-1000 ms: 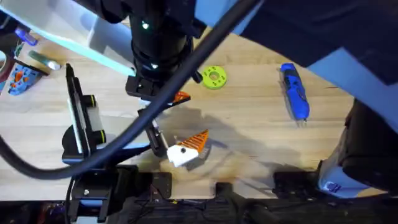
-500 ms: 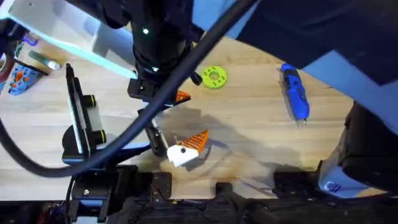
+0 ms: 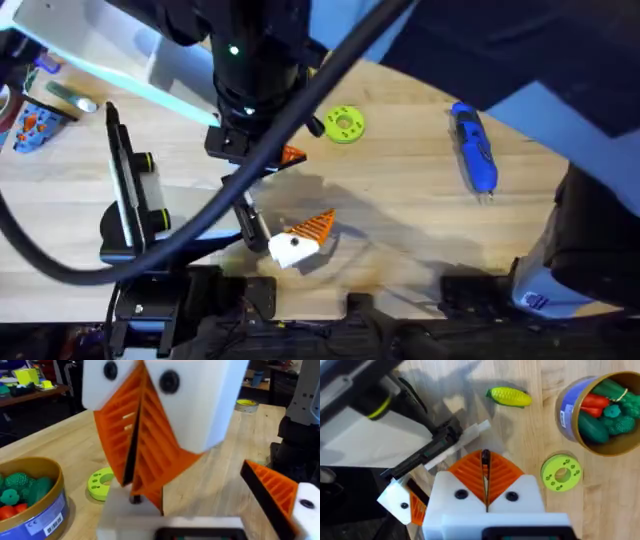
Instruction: Pick up the gripper from the table and insert it into the empty holder that is missing its gripper. Then pick up a screw, insert it into the mounting hole, and use the screwdriver to tighten it. Finally, clean up the table by picking up the vegetable and placing it into the bucket.
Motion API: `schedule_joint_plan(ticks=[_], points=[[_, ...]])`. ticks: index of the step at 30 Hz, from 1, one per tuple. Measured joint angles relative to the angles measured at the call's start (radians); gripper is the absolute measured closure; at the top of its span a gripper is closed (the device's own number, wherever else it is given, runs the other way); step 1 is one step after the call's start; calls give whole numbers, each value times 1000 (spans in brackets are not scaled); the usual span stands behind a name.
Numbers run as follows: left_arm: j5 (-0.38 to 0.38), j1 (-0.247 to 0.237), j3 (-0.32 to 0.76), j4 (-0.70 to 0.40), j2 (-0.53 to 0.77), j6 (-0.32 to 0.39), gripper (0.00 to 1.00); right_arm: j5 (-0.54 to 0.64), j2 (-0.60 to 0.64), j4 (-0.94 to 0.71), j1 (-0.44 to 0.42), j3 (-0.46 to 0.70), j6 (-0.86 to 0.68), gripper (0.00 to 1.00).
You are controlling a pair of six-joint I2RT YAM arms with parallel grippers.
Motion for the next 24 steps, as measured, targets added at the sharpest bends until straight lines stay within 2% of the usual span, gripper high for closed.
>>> schedule_joint_plan(ticks=[24], points=[[0,0,0,0,0,0,14,0,0,16,0,-34,0,996]])
